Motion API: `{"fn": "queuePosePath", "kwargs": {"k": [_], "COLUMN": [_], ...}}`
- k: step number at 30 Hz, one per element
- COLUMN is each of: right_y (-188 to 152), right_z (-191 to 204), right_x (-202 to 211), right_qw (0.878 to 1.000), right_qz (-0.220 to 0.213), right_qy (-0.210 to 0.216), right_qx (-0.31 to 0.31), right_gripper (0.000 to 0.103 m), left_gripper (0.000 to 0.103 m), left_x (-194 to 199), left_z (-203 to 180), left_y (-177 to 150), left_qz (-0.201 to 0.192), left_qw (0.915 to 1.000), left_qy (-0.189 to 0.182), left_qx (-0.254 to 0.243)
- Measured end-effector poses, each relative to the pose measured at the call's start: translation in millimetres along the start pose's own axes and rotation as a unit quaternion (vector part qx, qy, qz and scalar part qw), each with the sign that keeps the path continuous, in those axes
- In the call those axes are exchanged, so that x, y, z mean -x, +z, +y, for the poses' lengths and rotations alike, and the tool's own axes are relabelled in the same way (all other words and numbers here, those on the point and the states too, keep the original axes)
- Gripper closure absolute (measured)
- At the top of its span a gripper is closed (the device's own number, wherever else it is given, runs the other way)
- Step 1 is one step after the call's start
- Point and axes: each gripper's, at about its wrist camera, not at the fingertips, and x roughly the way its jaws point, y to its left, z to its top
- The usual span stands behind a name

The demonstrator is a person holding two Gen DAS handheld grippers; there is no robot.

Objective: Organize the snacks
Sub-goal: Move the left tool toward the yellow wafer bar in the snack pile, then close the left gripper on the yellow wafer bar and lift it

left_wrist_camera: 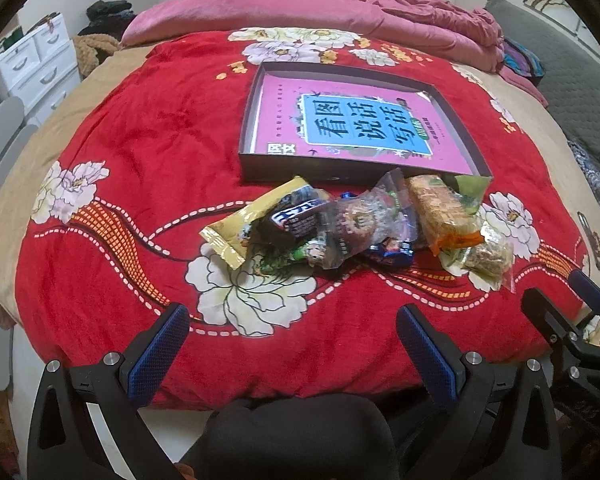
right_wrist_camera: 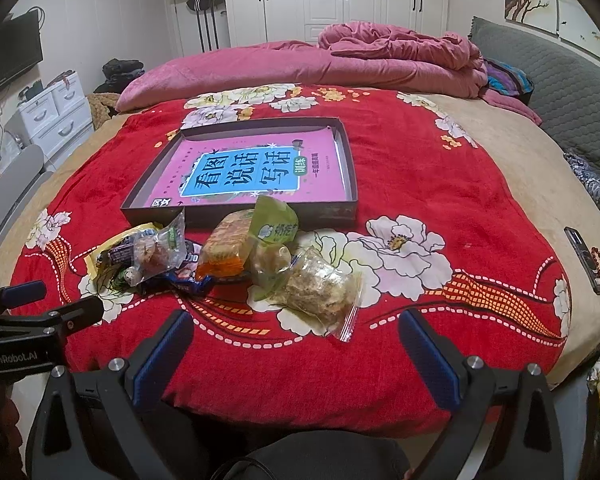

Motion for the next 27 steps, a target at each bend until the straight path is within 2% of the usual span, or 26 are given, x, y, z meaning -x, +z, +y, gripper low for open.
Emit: {"fn": "queuePosePath", "kwargs": {"k": [7, 10, 12, 14, 17, 27], "right_y": [7, 9, 10, 11, 12, 24], "right_z": [-14, -16, -20, -23, -28, -37], "right_x": [-18, -35, -48, -60, -71, -90], "right_qw": [1.000, 0.999, 0.997, 0.997, 0.997, 0.996], "right_qz": [0.012, 0.027, 0.042, 0.055, 0.060, 0.072], "right_qy": [0.002, -0.002, 0.004, 0.008, 0.007, 0.029], "right_qx": [0.016, 0.047, 0.058, 0.059, 0.056, 0.042], "right_gripper": [0.000, 0.000, 0.000, 0.000, 0.000, 0.002], "left_gripper": [0.000, 0.000, 0.000, 0.000, 0.000, 0.004], "left_x": [-25, -37, -48, -59, -67, -83], "left_z": [48, 63, 69, 72, 71, 61], "left_y": [12, 18, 21, 23, 29, 58], "left_qz": [0.003, -0.005, -0.003, 0.032, 0.048, 0.062], "left_qw": [0.9991, 0.9992, 0.9996, 0.9992, 0.9988, 0.9960], "left_qy": [0.014, 0.031, 0.017, 0.014, 0.011, -0.013], "left_qx": [0.040, 0.024, 0.022, 0.019, -0.005, -0.063]}}
